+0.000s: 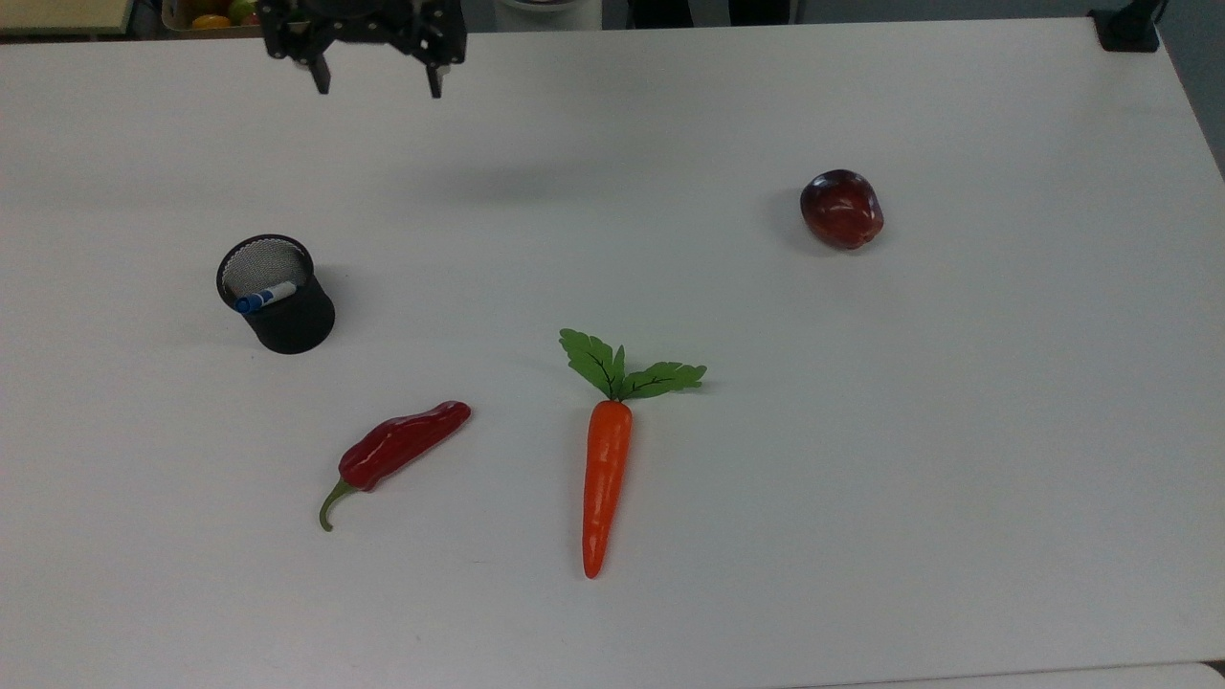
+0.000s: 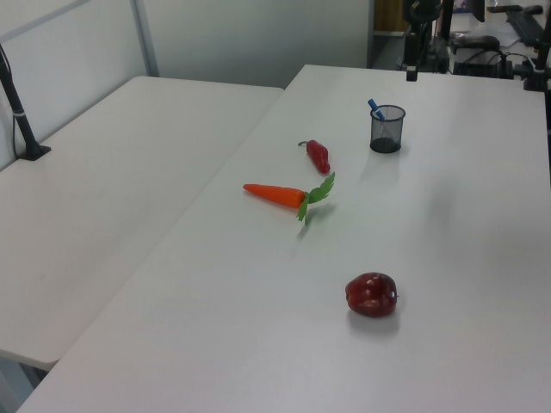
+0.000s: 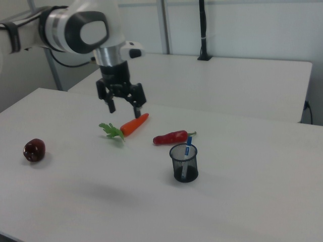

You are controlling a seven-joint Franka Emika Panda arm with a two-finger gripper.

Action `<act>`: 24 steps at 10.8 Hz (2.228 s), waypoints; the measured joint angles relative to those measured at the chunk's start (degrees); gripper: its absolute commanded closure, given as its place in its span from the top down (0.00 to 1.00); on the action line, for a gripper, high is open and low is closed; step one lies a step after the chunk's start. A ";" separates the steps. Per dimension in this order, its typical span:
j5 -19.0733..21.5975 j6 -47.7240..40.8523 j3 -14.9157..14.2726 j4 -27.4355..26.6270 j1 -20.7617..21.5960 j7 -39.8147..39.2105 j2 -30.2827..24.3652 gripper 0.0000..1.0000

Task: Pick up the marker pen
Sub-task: 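Lower the open gripper over the marker in the pen cup, then close the gripper on the blue-capped marker's top end, then lift the marker straight up out of the pen cup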

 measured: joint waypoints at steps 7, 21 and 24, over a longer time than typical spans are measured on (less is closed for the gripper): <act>0.00 19.02 -0.17 0.77 -10.23 -12.21 10.37 0.88; 3.37 34.66 0.98 1.24 -10.28 -7.76 19.19 0.11; 3.38 34.66 0.99 2.04 -10.21 -7.76 19.01 0.10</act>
